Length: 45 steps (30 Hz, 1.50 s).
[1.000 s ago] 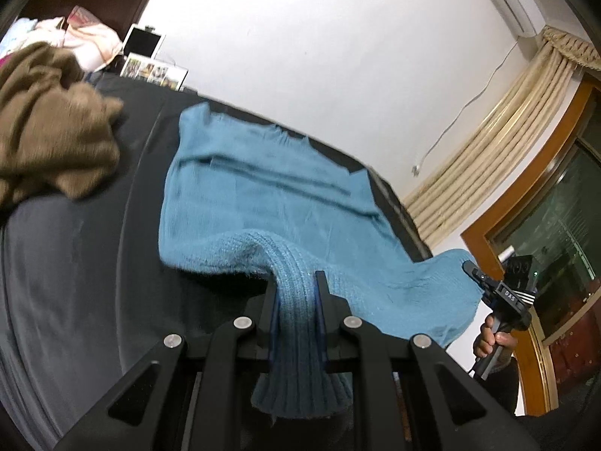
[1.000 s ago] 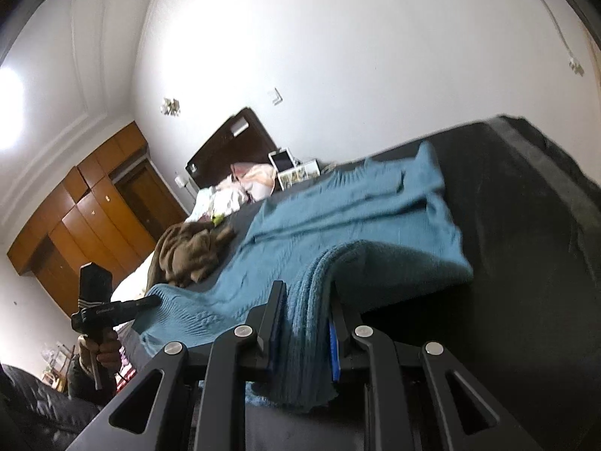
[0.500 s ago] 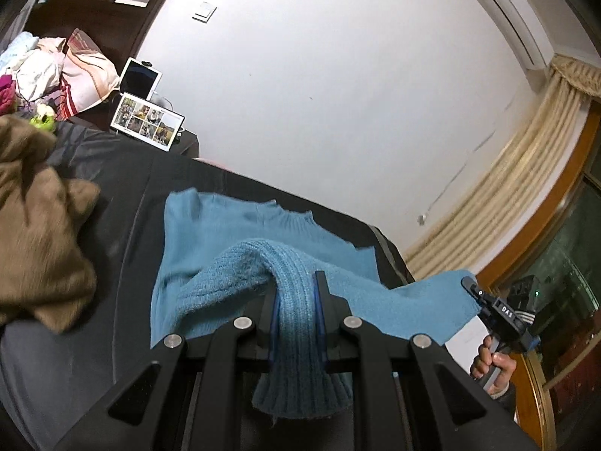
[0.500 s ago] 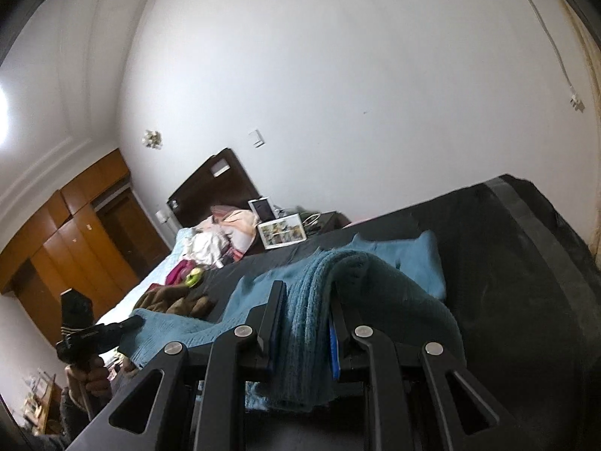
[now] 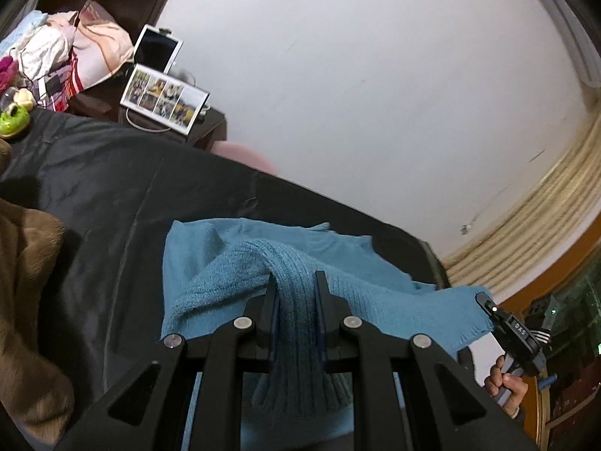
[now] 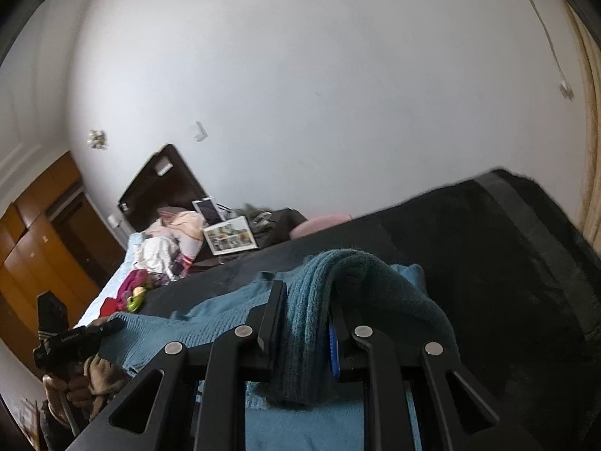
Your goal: Fold clothes
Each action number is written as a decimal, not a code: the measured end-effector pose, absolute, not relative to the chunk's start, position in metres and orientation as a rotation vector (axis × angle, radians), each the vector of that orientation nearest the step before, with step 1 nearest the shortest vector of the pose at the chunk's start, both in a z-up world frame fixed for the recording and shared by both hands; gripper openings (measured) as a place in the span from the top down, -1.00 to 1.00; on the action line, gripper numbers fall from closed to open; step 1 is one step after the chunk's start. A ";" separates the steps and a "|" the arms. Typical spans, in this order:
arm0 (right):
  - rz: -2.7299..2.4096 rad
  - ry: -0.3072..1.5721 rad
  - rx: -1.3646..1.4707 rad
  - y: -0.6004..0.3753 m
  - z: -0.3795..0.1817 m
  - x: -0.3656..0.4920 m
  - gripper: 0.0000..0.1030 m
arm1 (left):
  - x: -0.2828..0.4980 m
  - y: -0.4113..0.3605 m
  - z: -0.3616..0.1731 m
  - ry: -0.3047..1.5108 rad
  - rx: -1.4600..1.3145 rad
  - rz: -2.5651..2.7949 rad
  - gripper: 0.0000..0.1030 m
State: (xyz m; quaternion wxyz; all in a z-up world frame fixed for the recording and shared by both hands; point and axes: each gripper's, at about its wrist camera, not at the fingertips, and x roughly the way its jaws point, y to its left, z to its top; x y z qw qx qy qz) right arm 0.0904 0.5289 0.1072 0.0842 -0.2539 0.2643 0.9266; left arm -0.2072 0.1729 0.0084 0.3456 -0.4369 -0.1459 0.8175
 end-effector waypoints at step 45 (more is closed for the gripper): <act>2.619 -0.042 -1.240 0.482 0.042 0.033 -0.45 | -0.153 0.202 -0.041 0.571 -0.930 2.156 -0.48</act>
